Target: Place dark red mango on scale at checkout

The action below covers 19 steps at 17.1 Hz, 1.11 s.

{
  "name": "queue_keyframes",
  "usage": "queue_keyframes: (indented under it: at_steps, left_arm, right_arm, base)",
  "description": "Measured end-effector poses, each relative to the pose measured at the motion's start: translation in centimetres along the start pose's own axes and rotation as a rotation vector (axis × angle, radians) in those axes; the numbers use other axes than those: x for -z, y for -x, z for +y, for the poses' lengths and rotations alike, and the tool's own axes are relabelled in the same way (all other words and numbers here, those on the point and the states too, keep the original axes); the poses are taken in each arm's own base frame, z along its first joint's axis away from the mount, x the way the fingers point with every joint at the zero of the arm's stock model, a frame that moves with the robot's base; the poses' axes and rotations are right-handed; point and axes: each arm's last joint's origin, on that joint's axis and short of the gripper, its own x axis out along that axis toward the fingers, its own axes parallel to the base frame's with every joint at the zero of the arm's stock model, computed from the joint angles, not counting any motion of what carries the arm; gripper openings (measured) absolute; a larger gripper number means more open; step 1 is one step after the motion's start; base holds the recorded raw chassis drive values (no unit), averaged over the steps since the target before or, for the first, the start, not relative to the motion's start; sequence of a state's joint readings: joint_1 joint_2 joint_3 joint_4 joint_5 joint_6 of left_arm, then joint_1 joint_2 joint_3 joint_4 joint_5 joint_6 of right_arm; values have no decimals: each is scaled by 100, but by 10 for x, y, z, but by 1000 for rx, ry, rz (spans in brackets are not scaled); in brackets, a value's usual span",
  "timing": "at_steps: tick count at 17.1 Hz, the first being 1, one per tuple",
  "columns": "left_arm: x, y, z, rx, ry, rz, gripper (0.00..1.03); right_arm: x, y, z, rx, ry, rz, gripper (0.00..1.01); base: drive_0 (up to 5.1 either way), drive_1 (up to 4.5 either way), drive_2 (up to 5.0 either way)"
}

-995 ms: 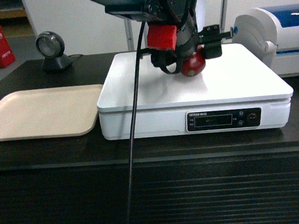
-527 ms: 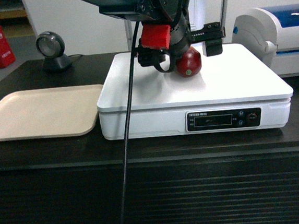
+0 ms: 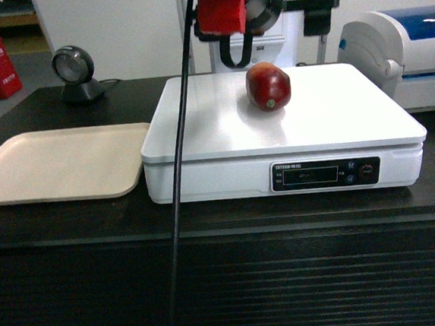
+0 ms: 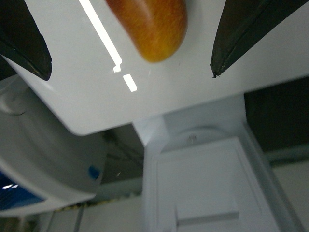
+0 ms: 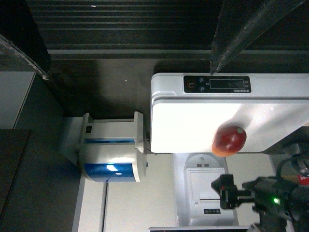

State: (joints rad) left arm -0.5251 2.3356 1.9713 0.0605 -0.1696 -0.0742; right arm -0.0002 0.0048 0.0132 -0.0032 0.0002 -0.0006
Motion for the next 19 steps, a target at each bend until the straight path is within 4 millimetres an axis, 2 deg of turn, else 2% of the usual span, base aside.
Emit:
queue_keyframes:
  at_steps: [2,3,5,6,7,10,13,15,16,17,18,19]
  left_arm:
    - [-23,35,-11,114,-87,-198,98]
    - [-33,59,-16,204,-128,-318,98]
    - [-48,115,-13,369,-165,-506,98]
    - [-50,136,-4,391,-173,-554,98]
    - [-45,153,12,371,-168,-573,98]
    - [-15,183,64,238,-123,-526,98]
    - [-16,231,99,113,-122,-609,98]
    - [-8,246,118,46,-100,-595,98]
    - [-6,246,123,-29,-68,-527,95]
    - [4,257,130,-207,-9,-385,83]
    - [22,272,135,-296,15,-324,72]
    - [32,279,139,-315,19,-318,66]
  right_arm:
    - [0,0,0,0,0,0,98]
    - [0,0,0,0,0,0,98]
    - [0,0,0,0,0,0,98]
    - [0,0,0,0,0,0,98]
    - [0,0,0,0,0,0,98]
    - [0,0,0,0,0,0,98]
    - [0,0,0,0,0,0,98]
    - [0,0,0,0,0,0,98]
    - [0,0,0,0,0,0,98]
    - [0,0,0,0,0,0,98]
    - [0,0,0,0,0,1,98]
    - [0,0,0,0,0,1,98]
  base:
    - [0,0,0]
    - [0,0,0]
    - [0,0,0]
    - [0,0,0]
    - [0,0,0]
    - [0,0,0]
    - [0,0,0]
    - [0,0,0]
    - [0,0,0]
    - [0,0,0]
    - [0,0,0]
    - [0,0,0]
